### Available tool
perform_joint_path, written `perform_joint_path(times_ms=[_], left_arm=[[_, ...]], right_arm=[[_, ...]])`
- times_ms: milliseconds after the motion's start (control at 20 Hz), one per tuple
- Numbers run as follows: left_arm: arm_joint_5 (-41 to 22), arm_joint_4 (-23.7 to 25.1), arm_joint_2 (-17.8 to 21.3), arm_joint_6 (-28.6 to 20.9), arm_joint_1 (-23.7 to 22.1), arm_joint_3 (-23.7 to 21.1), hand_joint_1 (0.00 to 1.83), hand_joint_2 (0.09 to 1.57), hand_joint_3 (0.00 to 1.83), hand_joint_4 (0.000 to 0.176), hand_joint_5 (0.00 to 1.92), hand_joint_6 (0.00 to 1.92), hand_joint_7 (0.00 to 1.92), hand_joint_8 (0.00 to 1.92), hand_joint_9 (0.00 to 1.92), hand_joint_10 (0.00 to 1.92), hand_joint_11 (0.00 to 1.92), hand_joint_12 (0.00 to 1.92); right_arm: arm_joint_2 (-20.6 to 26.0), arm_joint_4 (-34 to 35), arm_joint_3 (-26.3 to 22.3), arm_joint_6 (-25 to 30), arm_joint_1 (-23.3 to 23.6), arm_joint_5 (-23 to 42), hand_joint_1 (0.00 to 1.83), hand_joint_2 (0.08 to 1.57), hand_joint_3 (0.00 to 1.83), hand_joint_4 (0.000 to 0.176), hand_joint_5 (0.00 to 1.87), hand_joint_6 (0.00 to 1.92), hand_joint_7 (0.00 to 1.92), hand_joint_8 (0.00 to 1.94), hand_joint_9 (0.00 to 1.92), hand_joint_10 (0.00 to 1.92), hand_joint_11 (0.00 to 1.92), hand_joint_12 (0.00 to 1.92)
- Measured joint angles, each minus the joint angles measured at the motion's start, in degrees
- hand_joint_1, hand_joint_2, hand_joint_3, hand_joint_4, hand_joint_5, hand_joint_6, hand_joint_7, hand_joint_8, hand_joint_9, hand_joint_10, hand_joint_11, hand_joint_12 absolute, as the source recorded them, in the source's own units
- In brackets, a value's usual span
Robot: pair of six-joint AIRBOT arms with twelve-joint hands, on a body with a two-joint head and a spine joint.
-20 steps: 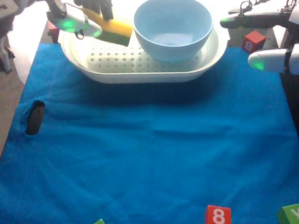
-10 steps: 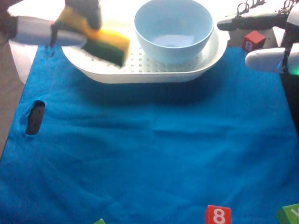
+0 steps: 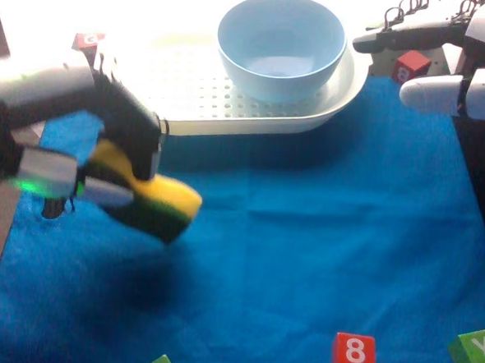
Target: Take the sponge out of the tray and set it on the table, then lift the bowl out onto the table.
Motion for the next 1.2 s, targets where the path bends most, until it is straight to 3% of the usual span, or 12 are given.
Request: perform_joint_path(times_ms=[100, 250, 300, 400, 550, 700, 800, 950, 1000, 1050, 1150, 1200], left_arm=[[1.36, 0.37, -0.83, -0.9, 0.83, 0.02, 1.27, 1.1, 0.0, 0.0, 1.14, 0.51, 0.94, 1.25, 0.89, 1.13, 0.83, 1.45], [2.29, -0.55, -0.94, -0.98, 1.27, 1.01, 1.26, 1.11, 0.0, 0.0, 0.95, 0.8, 1.03, 1.12, 0.77, 1.01, 0.61, 1.47], [2.64, -0.87, -0.96, -0.96, 1.62, 1.14, 1.14, 1.0, 0.0, 0.0, 0.86, 0.32, 0.86, 0.72, 0.67, 1.02, 0.47, 1.53], [2.99, -1.9, -1.2, -0.79, 1.77, 1.55, 1.05, 0.91, 0.0, 0.0, 0.78, 0.02, 0.81, 0.4, 0.55, 1.04, 0.35, 1.56], [2.95, -2.84, -1.22, 0.44, 2.08, 1.55, 0.84, 0.87, 0.0, 0.0, 0.79, 0.0, 0.89, 0.16, 0.59, 0.88, 0.33, 1.38], [1.36, -6.49, -0.98, 2.73, 2.05, 1.6, 0.79, 0.86, 0.0, 0.0, 0.69, 0.0, 0.77, 0.05, 0.46, 0.88, 0.25, 1.33], [-0.66, -9.25, -0.26, 4.74, 2.08, 1.6, 0.76, 0.87, 0.0, 0.0, 0.58, 0.0, 0.64, 0.0, 0.45, 0.53, 0.21, 1.12], [-4.0, -14.49, 0.68, 9.77, 2.08, 1.18, 0.63, 0.9, 0.0, 0.02, 0.47, 0.0, 0.53, 0.0, 0.47, 0.06, 0.13, 0.78], [-4.68, -17.07, 0.66, 12.0, 2.1, 1.16, 0.68, 0.88, 0.0, 0.0, 0.38, 0.0, 0.44, 0.0, 0.41, 0.01, 0.02, 0.82], [-5.11, -19.08, 0.66, 13.9, 2.4, 1.07, 0.68, 0.88, 0.0, 0.026, 0.3, 0.0, 0.32, 0.01, 0.25, 0.01, 0.0, 0.55], [-5.14, -24.87, 0.24, 19.1, 2.93, 1.16, 0.67, 0.85, 0.0, 0.088, 0.2, 0.0, 0.18, 0.0, 0.15, 0.0, 0.0, 0.49], [-4.94, -27.93, -0.61, 20.31, 3.06, 1.92, 0.66, 0.85, 0.0, 0.155, 0.14, 0.0, 0.06, 0.01, 0.04, 0.0, 0.0, 0.29]], right_arm=[[0.0, 0.0, 0.0, 0.02, 0.0, 0.07, 0.35, 1.37, 0.0, 0.073, 0.4, 0.01, 0.31, 0.01, 0.25, 0.01, 0.14, 0.25], [0.02, 0.0, 0.0, 0.04, 0.0, 0.02, 0.36, 1.36, 0.0, 0.075, 0.39, 0.0, 0.31, 0.0, 0.24, 0.0, 0.11, 0.23], [0.02, 0.0, 0.0, 0.04, 0.0, 0.0, 0.33, 1.37, 0.0, 0.083, 0.39, 0.0, 0.32, 0.01, 0.25, 0.01, 0.13, 0.25], [0.0, 0.0, 0.0, 0.04, 0.0, 0.02, 0.38, 1.37, 0.0, 0.092, 0.38, 0.0, 0.32, 0.0, 0.25, 0.0, 0.13, 0.25], [0.0, 0.0, 0.0, 0.04, 0.0, 0.09, 0.42, 1.37, 0.0, 0.071, 0.39, 0.0, 0.33, 0.01, 0.26, 0.01, 0.13, 0.26], [0.0, -0.02, 0.0, 0.04, 0.0, 0.07, 0.42, 1.36, 0.0, 0.099, 0.38, 0.0, 0.33, 0.0, 0.27, 0.01, 0.14, 0.27], [0.0, -0.02, 0.0, 0.04, 0.0, 0.07, 0.43, 1.35, 0.0, 0.109, 0.37, 0.0, 0.32, 0.0, 0.27, 0.01, 0.15, 0.27], [0.0, -0.02, 0.0, 0.04, 0.0, 0.07, 0.45, 1.32, 0.0, 0.091, 0.38, 0.0, 0.3, 0.0, 0.22, 0.0, 0.09, 0.25], [0.0, -0.02, 0.0, 0.07, 0.0, 0.09, 0.48, 1.3, 0.0, 0.087, 0.37, 0.0, 0.3, 0.0, 0.19, 0.0, 0.04, 0.23], [0.0, -0.02, 0.02, 0.07, 0.0, 0.13, 0.52, 1.26, 0.0, 0.087, 0.38, 0.0, 0.31, 0.0, 0.18, 0.0, 0.03, 0.23], [-0.24, -0.37, 0.85, 0.07, 0.52, 0.15, 0.55, 1.17, 0.0, 0.108, 0.37, 0.0, 0.29, 0.0, 0.18, 0.0, 0.0, 0.32], [-0.61, -0.66, 1.79, 0.11, 1.62, -0.07, 0.63, 1.12, 0.0, 0.103, 0.35, 0.0, 0.28, 0.0, 0.17, 0.0, 0.0, 0.32]])
